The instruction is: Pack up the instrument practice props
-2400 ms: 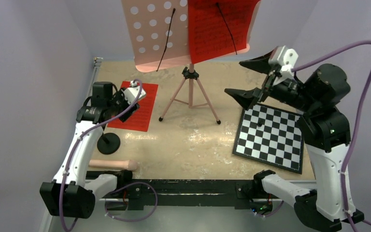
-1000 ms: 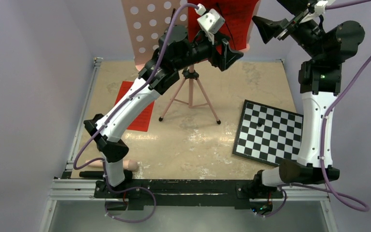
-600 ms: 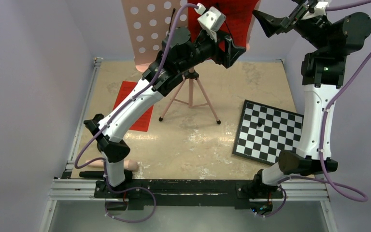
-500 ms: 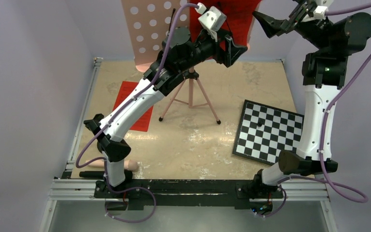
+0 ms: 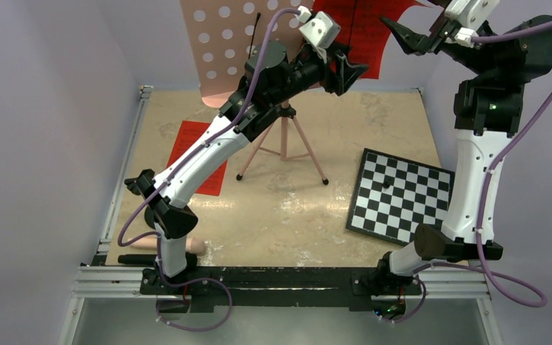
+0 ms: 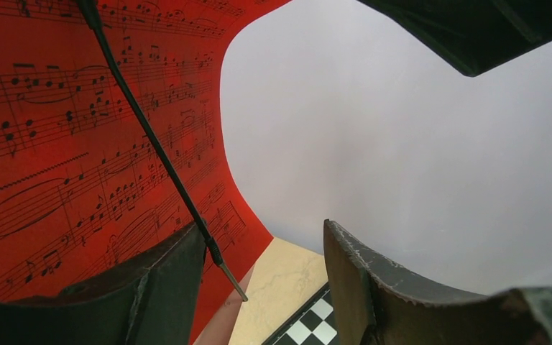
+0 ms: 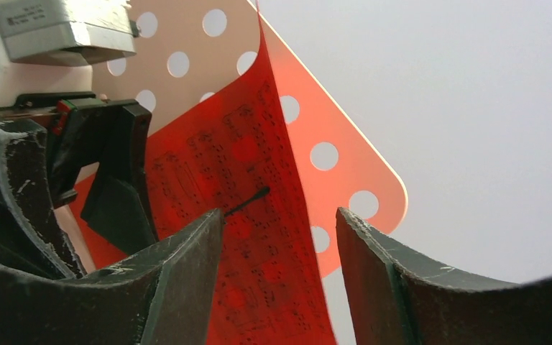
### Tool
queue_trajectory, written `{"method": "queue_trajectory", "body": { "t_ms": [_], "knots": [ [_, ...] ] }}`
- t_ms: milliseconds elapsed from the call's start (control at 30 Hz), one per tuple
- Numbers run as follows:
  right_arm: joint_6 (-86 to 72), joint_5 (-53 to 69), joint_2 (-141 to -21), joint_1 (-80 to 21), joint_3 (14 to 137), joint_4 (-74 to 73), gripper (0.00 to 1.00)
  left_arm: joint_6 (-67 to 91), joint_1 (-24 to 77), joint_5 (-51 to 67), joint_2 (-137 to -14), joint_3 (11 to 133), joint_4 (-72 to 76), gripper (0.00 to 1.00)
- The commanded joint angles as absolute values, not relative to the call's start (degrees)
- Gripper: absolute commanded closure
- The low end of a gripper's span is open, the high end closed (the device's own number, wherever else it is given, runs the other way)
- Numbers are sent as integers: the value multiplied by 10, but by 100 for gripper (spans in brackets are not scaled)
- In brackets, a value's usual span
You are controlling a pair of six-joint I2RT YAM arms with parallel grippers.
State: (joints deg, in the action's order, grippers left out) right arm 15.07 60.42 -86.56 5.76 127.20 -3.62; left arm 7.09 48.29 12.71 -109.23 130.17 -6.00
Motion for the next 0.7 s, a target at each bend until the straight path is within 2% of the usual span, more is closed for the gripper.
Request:
{"method": "queue_trajectory", "body": {
  "t_ms": [0, 100, 267, 433, 533, 667],
  "knots": [
    [205, 561, -857, 59, 1285, -73, 40, 58, 488, 141, -1091, 1301, -11, 36],
    [213, 544, -859, 59, 1285, -82, 44, 59, 487, 141, -1088, 1293, -9, 37],
    [210, 527, -860, 59, 1287, -66, 59, 62, 486, 141, -1085, 1285, -10, 37],
    [211, 508, -870, 59, 1311, -60, 80, 62, 483, 142, -1082, 1277, -9, 37],
    [212, 489, -875, 59, 1323, -47, 99, 63, 479, 143, -1080, 1269, -10, 37],
    [210, 452, -889, 58, 1353, -32, 100, 64, 478, 146, -1078, 1263, 9, 37]
  ]
}}
